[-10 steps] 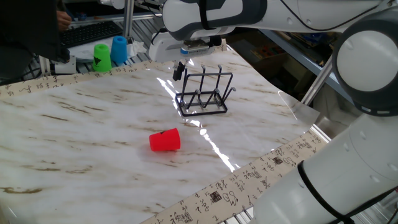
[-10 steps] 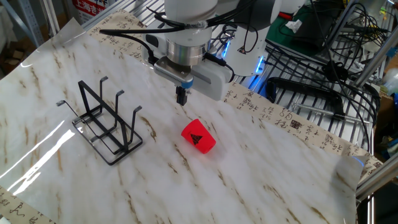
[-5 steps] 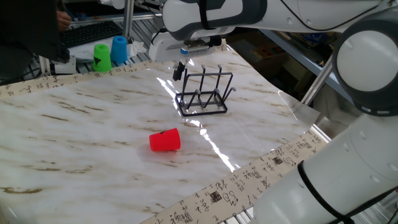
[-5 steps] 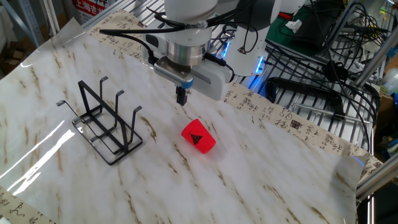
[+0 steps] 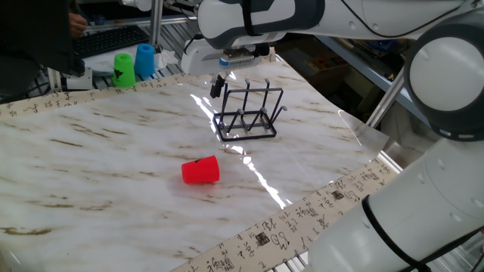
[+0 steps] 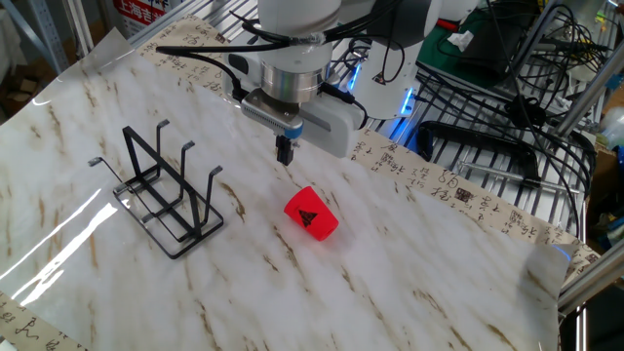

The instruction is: Put the cup on the cup rack

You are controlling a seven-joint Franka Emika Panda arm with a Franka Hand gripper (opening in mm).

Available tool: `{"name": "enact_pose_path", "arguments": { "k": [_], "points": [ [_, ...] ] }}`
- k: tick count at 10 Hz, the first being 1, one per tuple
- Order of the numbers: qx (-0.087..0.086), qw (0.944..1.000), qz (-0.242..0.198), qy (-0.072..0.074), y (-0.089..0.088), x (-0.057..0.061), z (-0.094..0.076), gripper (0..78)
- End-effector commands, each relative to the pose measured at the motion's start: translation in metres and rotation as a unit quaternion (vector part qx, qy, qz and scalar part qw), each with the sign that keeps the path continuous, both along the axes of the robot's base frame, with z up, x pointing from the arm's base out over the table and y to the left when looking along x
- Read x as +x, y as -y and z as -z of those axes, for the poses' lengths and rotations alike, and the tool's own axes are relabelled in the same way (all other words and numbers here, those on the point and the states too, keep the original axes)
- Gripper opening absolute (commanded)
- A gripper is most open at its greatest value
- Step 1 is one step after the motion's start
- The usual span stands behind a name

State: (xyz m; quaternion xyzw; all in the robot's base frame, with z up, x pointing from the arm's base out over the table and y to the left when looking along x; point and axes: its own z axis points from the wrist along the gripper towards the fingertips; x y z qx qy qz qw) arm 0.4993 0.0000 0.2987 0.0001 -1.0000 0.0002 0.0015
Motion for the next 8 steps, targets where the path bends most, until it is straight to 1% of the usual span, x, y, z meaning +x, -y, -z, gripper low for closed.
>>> {"name": "enact_pose_path", "arguments": {
  "k": [1,2,5,7,8],
  "points": [
    [0.111,0.9933,0.021,-0.02,0.0,0.0,0.0,0.0],
    [0.085,0.9961,0.018,-0.019,0.0,0.0,0.0,0.0],
    [0.084,0.996,0.02,-0.023,-0.003,0.0,-0.002,0.0],
    [0.076,0.9959,0.042,-0.024,-0.019,-0.002,-0.008,0.0],
    [0.075,0.9958,0.046,-0.024,-0.024,-0.003,-0.01,0.0]
  ]
}}
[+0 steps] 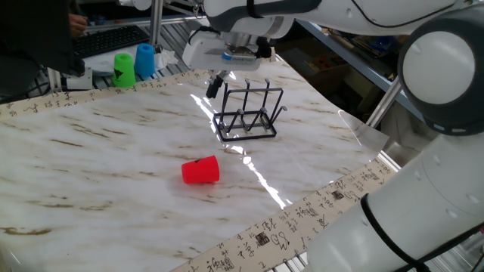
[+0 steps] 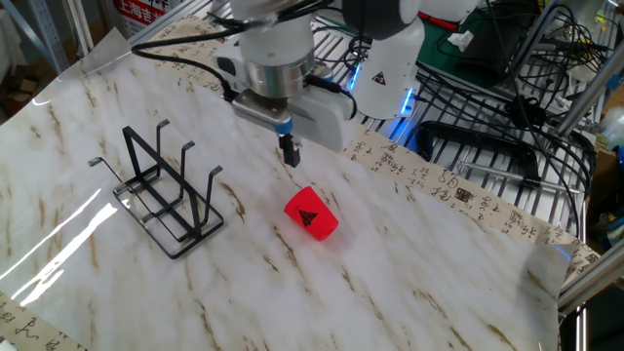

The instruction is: Put the cup on the cup rack

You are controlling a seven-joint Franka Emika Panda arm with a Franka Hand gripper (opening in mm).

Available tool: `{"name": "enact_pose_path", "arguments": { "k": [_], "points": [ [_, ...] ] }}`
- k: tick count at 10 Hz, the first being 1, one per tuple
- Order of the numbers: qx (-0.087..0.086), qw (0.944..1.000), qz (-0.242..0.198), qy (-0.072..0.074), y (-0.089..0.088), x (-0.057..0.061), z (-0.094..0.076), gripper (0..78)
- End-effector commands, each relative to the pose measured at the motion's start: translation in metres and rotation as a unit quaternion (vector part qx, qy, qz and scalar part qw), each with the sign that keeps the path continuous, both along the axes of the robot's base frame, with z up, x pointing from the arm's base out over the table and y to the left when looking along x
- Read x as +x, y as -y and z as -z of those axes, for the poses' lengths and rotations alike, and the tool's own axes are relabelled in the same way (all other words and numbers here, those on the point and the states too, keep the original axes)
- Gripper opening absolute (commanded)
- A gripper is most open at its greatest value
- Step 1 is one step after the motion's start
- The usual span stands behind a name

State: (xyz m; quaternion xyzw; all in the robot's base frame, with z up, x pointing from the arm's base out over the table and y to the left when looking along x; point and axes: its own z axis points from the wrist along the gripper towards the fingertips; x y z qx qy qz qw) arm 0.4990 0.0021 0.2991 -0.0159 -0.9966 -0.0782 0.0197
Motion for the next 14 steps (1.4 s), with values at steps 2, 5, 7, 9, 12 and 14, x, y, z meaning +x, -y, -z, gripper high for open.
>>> {"name": "enact_pose_path", "arguments": {
  "k": [2,5,7,9,12,14],
  "points": [
    [-0.009,0.999,0.042,-0.009,-0.039,-0.009,-0.017,0.0],
    [-0.009,0.9986,0.052,-0.009,-0.048,-0.011,-0.021,0.0],
    [-0.009,0.9982,0.059,-0.005,-0.049,-0.01,-0.022,0.0],
    [-0.011,0.9976,0.068,-0.007,-0.05,-0.009,-0.022,0.0],
    [-0.015,0.9978,0.064,-0.009,-0.05,-0.008,-0.022,0.0],
    [-0.017,0.9976,0.067,-0.009,-0.051,-0.007,-0.022,0.0]
  ]
}}
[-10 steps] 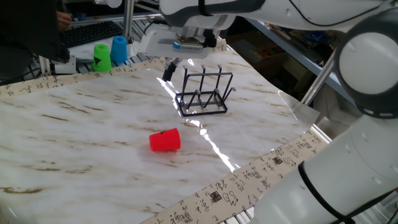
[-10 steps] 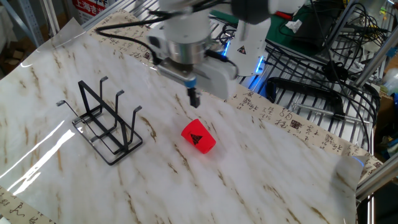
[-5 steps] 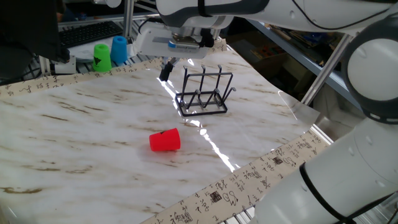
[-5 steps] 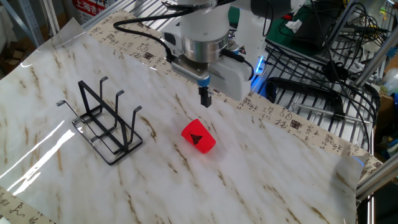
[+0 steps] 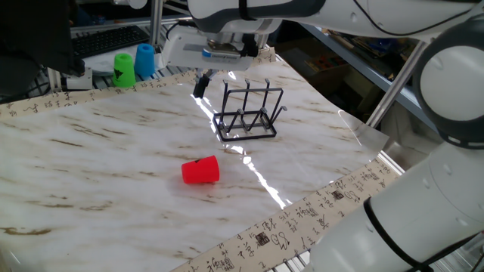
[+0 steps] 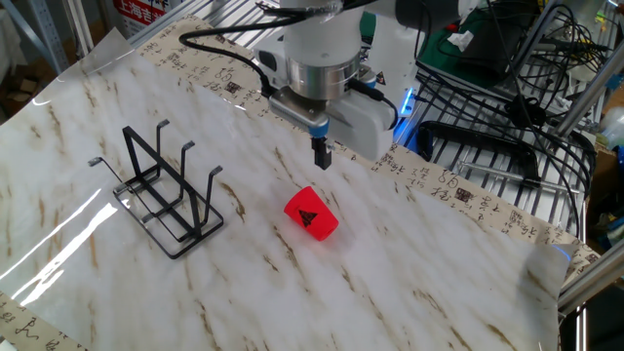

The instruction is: Put the cup on the cup rack

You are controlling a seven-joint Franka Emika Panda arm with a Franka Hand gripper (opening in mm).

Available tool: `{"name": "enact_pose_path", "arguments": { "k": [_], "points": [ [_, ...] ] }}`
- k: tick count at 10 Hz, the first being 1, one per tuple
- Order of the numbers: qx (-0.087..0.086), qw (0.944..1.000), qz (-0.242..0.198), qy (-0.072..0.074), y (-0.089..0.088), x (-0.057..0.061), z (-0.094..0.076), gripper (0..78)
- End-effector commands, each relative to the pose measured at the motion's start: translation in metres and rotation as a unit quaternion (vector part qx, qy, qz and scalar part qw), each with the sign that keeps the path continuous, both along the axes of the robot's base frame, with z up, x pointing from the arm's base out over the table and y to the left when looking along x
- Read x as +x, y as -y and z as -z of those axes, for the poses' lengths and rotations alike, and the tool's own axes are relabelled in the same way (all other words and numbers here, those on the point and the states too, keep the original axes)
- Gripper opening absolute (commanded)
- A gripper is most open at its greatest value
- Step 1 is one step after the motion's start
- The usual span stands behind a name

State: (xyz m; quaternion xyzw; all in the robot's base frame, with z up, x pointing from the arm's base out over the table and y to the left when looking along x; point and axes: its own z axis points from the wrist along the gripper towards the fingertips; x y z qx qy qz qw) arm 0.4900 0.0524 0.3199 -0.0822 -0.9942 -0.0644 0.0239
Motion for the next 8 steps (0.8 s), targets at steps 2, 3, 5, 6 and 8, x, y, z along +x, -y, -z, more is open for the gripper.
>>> {"name": "enact_pose_path", "arguments": {
  "k": [2,3,5,6,8],
  "points": [
    [-0.002,1.0,-0.001,0.001,-0.0011,0.0017,-0.0017,0.0],
    [-0.003,1.0,-0.002,0.001,-0.0013,0.002,-0.0018,0.0],
    [-0.005,1.0,-0.002,0.002,-0.0022,0.0035,-0.0021,0.0],
    [-0.005,1.0,-0.003,0.002,-0.0023,0.0037,-0.0021,0.0],
    [-0.011,0.9999,-0.006,0.009,-0.004,0.0062,-0.0029,0.0]
  ]
}}
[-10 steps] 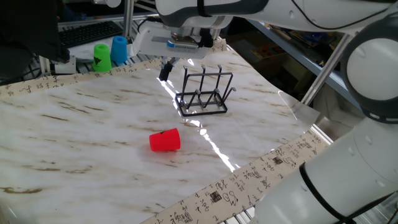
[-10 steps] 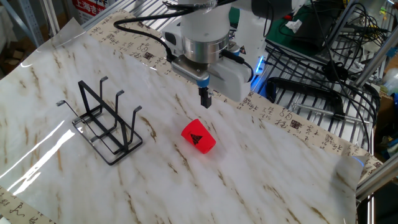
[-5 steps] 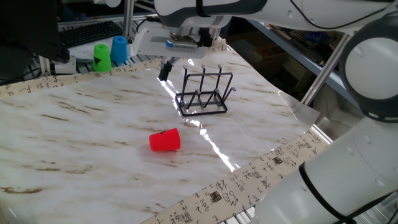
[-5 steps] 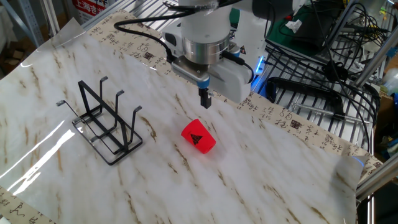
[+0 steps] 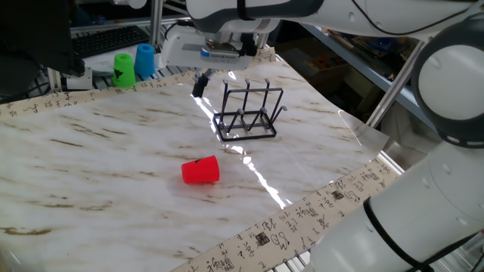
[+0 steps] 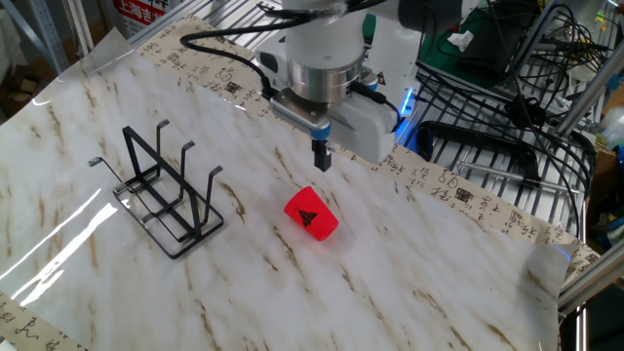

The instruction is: Put the cup on the cup rack

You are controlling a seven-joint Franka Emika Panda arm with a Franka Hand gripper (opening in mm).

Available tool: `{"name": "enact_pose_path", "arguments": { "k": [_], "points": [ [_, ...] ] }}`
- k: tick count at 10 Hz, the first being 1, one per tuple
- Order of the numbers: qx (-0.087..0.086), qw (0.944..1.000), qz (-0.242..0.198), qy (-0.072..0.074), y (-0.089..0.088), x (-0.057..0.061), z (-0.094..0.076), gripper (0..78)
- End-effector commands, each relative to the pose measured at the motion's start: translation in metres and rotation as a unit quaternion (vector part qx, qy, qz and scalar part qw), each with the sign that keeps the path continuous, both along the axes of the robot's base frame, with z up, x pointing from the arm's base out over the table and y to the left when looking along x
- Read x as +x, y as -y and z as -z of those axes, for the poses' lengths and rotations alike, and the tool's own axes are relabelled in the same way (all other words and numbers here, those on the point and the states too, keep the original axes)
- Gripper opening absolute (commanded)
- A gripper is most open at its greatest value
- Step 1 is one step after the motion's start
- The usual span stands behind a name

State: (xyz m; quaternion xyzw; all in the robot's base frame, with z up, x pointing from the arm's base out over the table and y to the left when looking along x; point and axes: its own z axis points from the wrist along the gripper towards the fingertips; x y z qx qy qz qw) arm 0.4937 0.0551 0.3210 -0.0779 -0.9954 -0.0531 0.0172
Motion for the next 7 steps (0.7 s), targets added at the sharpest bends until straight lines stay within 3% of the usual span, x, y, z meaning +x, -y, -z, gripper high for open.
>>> {"name": "enact_pose_path", "arguments": {
  "k": [1,7],
  "points": [
    [0.008,1.0,-0.002,0.001,-0.003,0.005,-0.003,0.0],
    [0.005,0.9997,0.024,-0.002,-0.026,0.017,-0.016,0.0]
  ]
}}
